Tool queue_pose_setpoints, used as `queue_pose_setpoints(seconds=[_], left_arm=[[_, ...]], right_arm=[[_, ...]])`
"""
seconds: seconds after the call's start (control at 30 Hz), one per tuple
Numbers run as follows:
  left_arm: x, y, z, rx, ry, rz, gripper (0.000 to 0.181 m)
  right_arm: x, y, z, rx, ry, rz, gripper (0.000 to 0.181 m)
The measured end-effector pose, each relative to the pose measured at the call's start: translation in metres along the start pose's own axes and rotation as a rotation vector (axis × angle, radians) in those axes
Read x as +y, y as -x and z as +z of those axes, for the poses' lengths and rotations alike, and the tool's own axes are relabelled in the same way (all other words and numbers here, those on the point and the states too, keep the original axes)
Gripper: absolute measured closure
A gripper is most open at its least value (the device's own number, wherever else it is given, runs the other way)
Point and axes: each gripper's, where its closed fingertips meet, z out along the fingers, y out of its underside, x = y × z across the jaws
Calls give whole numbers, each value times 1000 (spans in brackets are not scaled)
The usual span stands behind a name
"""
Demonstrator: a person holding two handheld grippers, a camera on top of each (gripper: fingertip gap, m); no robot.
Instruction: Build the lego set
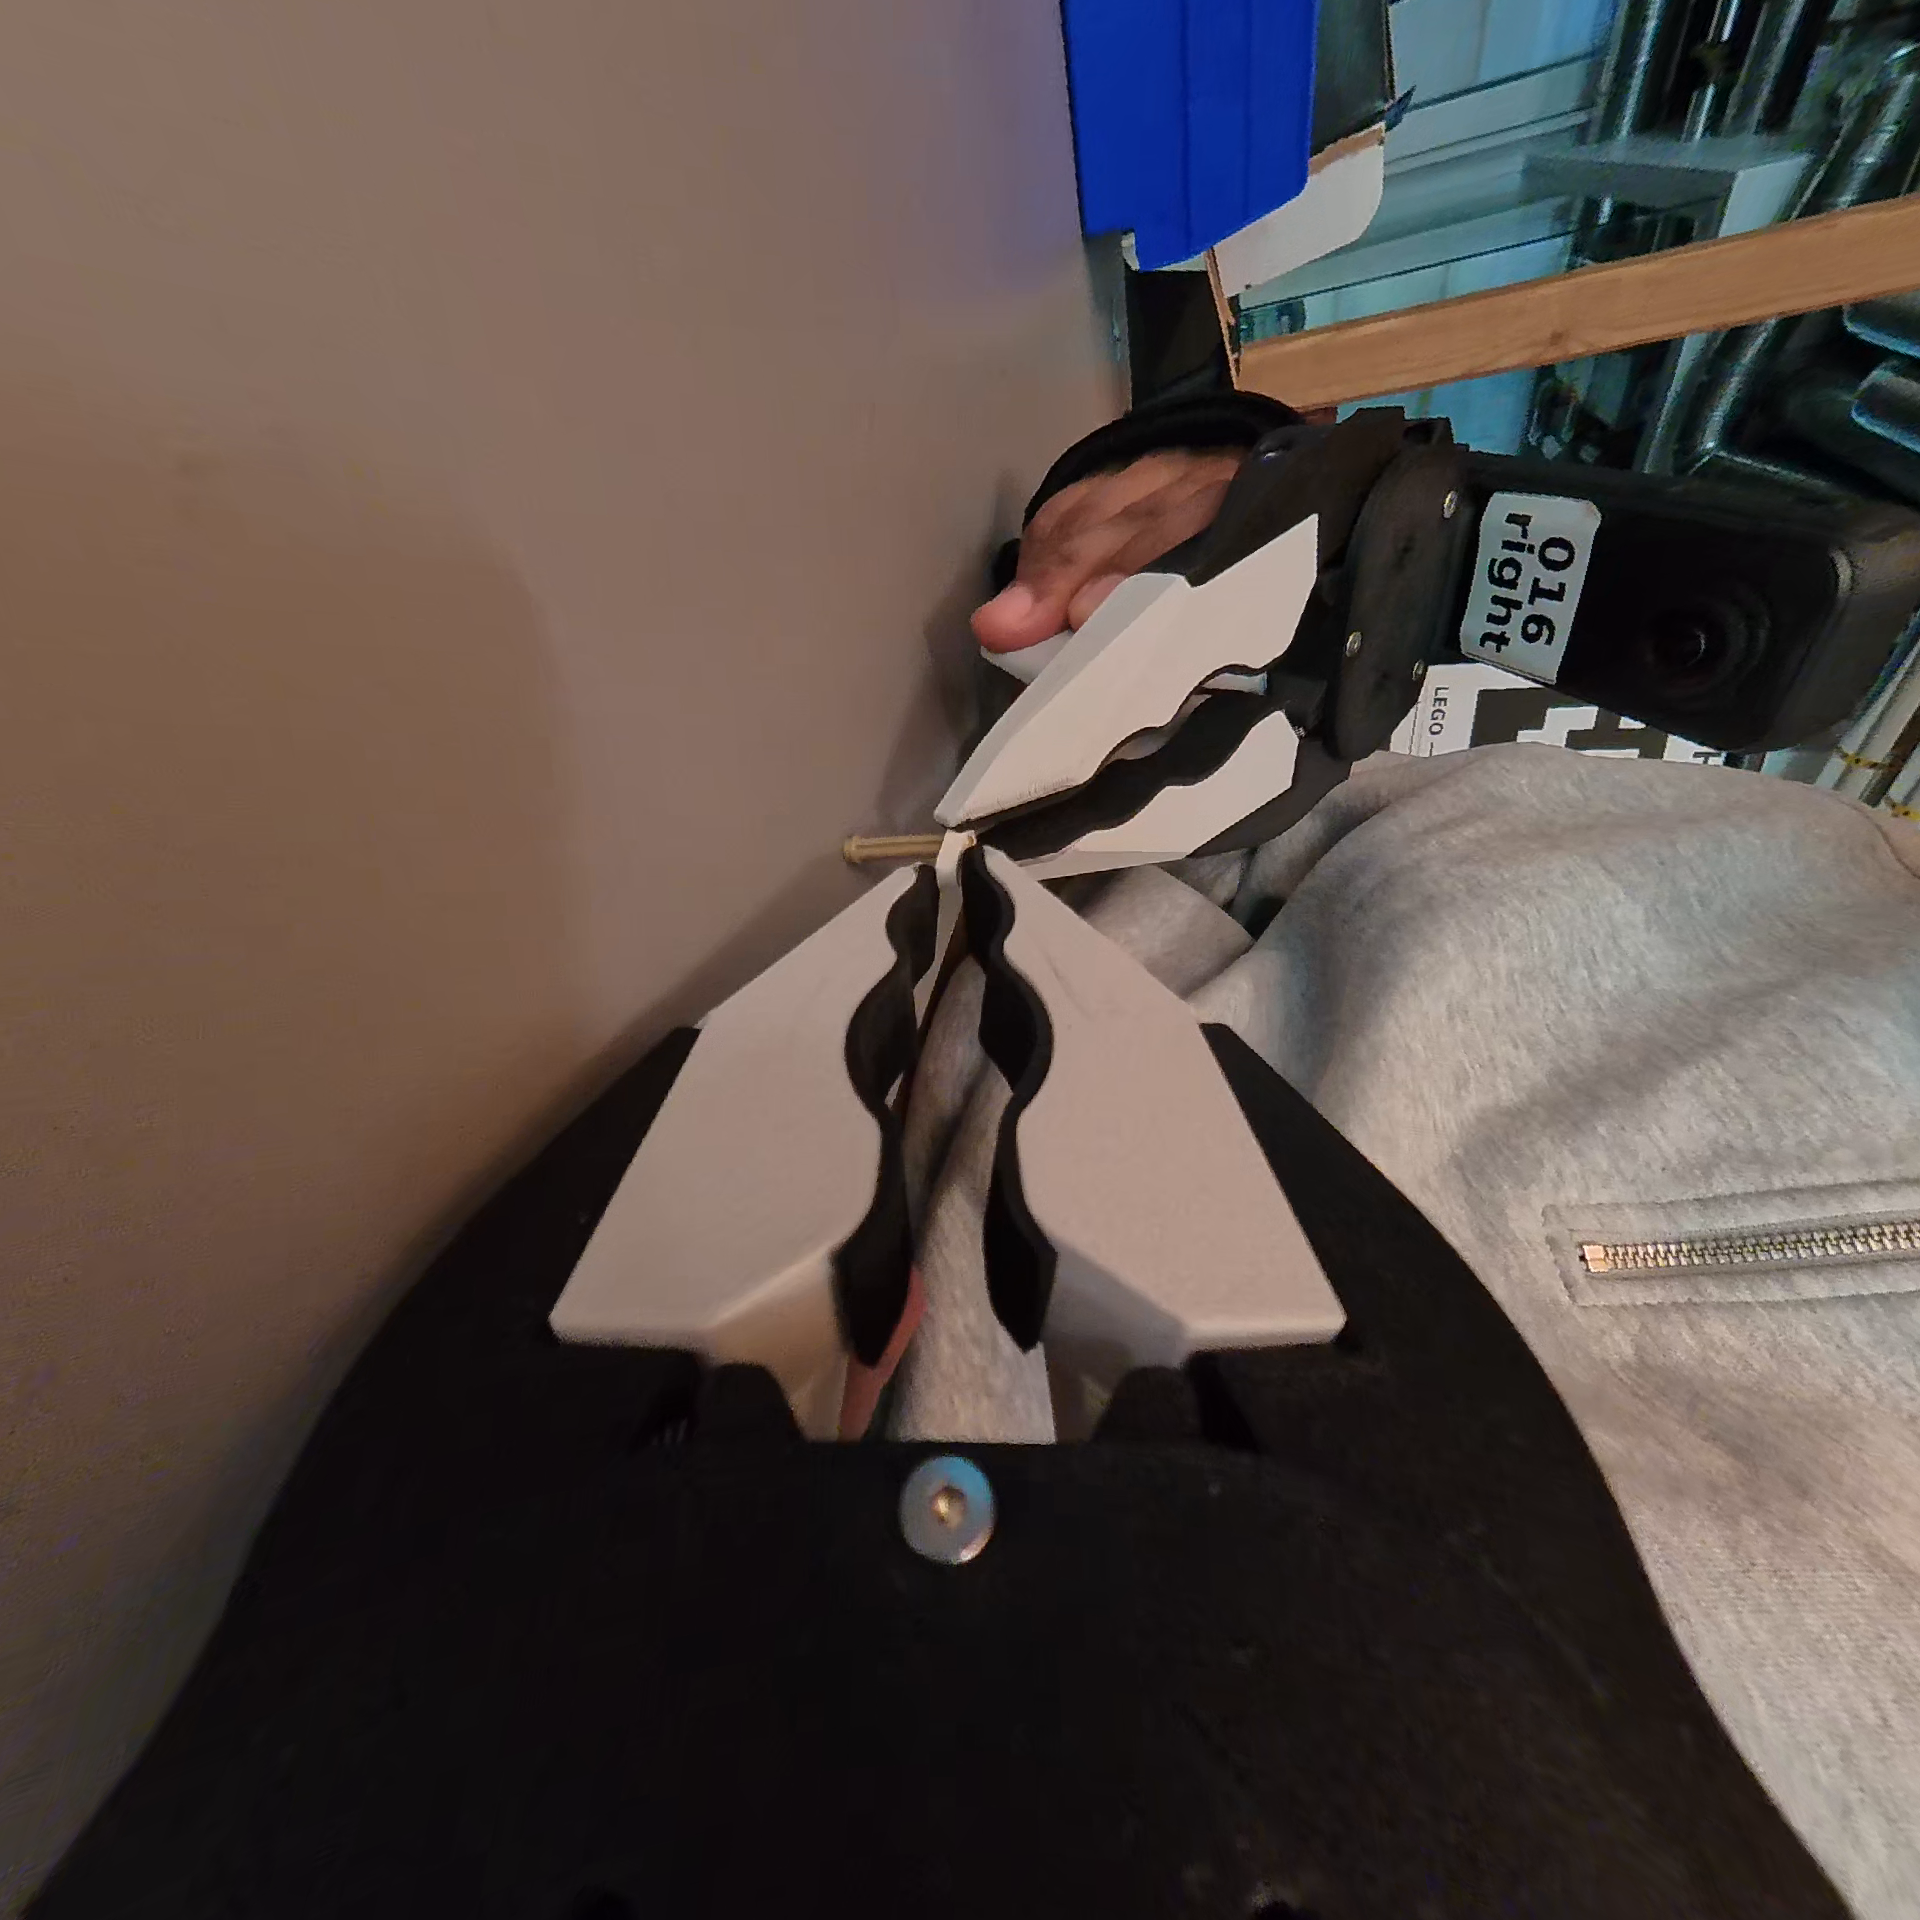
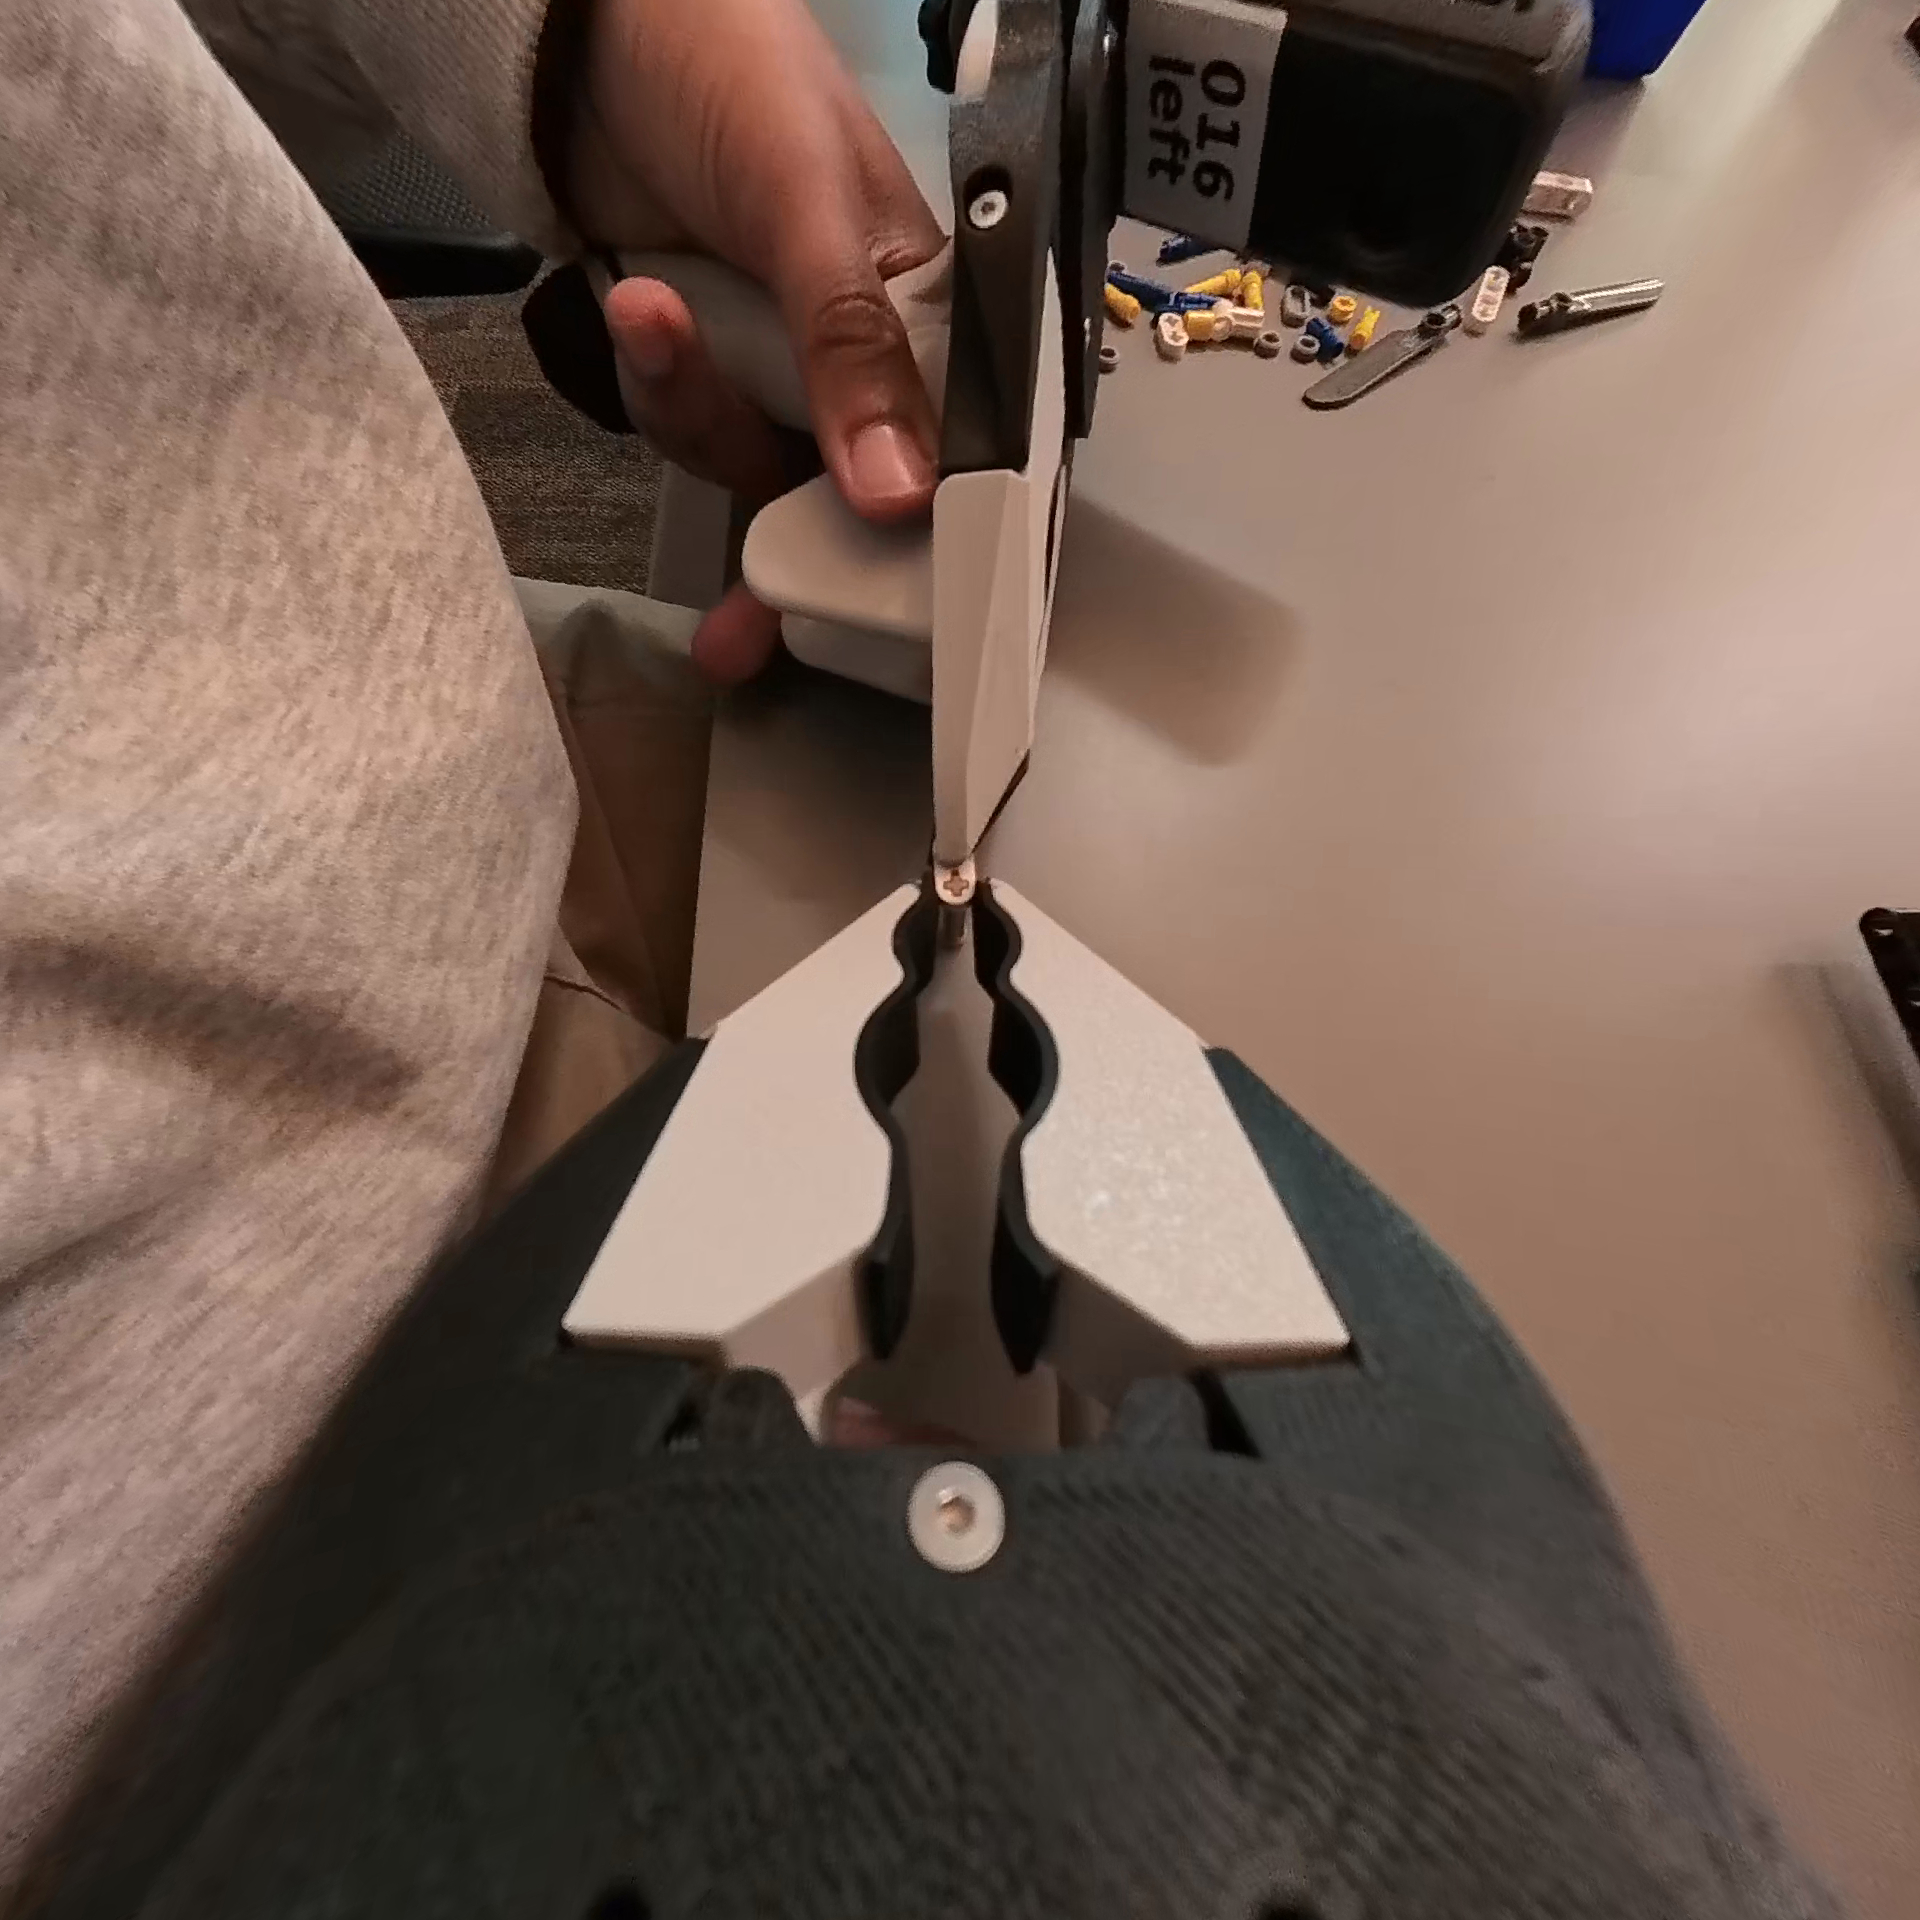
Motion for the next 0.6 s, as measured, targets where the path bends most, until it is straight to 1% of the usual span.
queue_pose_setpoints(seconds=[0.07, 0.1, 0.13, 0.17, 0.27, 0.4, 0.6], left_arm=[[0, 1, 1, -2, 1, -7, 175], [2, 5, 3, -32, 12, 0, 175], [5, 14, 7, -98, 35, 38, 176], [3, 14, 7, -118, 39, 56, 176], [1, 14, 7, -120, 35, 67, 176], [2, 14, 8, -135, 46, 70, 175], [3, 14, 9, -151, 38, 72, 175]], right_arm=[[1, 0, 0, -1, 3, 2, 175], [4, 0, 2, -3, 27, 0, 176], [12, 2, 5, -2, 78, -15, 175], [15, 1, 6, 15, 101, -41, 176], [15, -2, 6, 61, 100, -75, 175], [15, -1, 6, 32, 98, -40, 175], [16, -1, 5, 31, 99, -41, 175]])
